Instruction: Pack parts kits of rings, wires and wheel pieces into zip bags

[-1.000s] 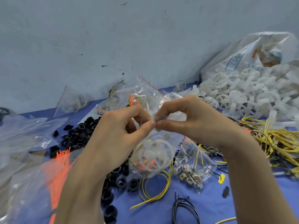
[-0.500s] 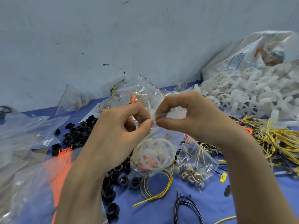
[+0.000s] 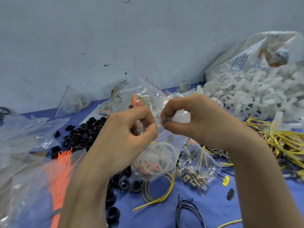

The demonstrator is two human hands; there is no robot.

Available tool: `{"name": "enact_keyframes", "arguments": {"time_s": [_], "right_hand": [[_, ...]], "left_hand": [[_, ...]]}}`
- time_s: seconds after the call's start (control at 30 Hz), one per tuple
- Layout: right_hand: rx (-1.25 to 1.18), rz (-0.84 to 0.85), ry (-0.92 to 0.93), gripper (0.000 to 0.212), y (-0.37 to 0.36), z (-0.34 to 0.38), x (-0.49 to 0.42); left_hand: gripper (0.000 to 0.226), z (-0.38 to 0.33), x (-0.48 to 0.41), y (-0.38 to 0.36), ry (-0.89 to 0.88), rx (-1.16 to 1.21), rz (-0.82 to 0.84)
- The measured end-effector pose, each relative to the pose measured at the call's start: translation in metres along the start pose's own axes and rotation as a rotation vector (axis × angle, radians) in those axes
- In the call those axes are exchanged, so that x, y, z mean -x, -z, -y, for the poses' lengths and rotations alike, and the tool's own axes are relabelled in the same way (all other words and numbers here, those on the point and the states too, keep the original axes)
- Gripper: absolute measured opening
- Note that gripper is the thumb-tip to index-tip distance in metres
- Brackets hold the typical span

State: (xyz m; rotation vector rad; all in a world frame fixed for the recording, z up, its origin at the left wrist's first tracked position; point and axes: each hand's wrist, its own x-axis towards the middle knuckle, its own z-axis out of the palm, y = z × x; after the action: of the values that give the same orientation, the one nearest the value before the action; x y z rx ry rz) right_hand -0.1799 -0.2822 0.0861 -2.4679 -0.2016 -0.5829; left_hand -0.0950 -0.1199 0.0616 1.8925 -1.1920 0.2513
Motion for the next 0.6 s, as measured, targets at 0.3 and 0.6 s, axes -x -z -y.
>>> {"name": "enact_keyframes", "arguments": {"time_s": [0.3,0.6], "right_hand": [[-0.024,0.016,-0.018,0.01,0.0004,-0.003,-0.0011],[0.032,0.023,-0.053,0.009,0.0066,-0.0041,0.0015]], "left_hand": [[0.009,0.0012,-0.0027,-0.0017,-0.008,0.053,0.013],[0.008,0.001,-0.0035,-0.0027,-0.004,0.015,0.037]]}}
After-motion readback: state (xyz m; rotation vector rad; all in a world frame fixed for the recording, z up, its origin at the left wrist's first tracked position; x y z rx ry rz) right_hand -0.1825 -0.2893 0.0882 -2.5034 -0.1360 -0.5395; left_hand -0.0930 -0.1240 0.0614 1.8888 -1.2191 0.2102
